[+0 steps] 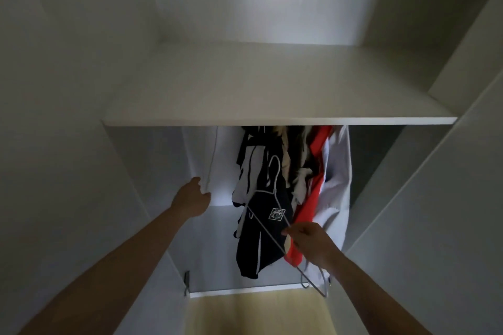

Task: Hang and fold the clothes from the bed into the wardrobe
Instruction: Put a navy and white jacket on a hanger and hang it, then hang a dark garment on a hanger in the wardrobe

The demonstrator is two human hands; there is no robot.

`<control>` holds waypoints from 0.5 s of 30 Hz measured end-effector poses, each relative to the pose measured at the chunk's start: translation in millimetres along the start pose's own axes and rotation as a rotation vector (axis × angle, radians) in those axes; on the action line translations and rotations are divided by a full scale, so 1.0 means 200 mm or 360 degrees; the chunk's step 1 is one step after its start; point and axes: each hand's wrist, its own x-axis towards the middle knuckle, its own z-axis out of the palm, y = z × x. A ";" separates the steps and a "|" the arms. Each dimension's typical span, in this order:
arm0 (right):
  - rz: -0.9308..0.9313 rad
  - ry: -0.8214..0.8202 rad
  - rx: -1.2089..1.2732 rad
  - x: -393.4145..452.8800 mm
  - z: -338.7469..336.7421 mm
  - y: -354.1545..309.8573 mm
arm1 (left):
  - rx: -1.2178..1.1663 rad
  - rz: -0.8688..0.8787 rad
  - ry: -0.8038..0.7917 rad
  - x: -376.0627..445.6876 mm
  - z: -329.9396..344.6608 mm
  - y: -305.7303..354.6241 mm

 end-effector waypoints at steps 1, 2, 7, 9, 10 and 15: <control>-0.0030 -0.0014 -0.0013 -0.06 -0.04 0.01 | -0.0017 0.0031 -0.0022 -0.06 0.05 0.01; -0.0058 -0.0022 -0.0041 -0.12 -0.08 0.04 | -0.0033 0.0069 -0.0051 -0.13 0.10 0.02; -0.0082 0.0054 -0.0198 -0.39 -0.24 0.23 | 0.0061 0.0255 -0.0343 -0.46 0.33 0.07; -0.0067 0.0070 -0.0224 -0.52 -0.30 0.32 | 0.0157 0.0348 -0.0539 -0.56 0.42 0.10; -0.0060 0.0091 -0.0238 -0.59 -0.33 0.37 | 0.0195 0.0402 -0.0605 -0.60 0.46 0.13; 0.0063 0.0294 -0.0187 -1.02 -0.41 0.55 | 0.0356 0.0754 -0.0641 -0.72 0.67 0.36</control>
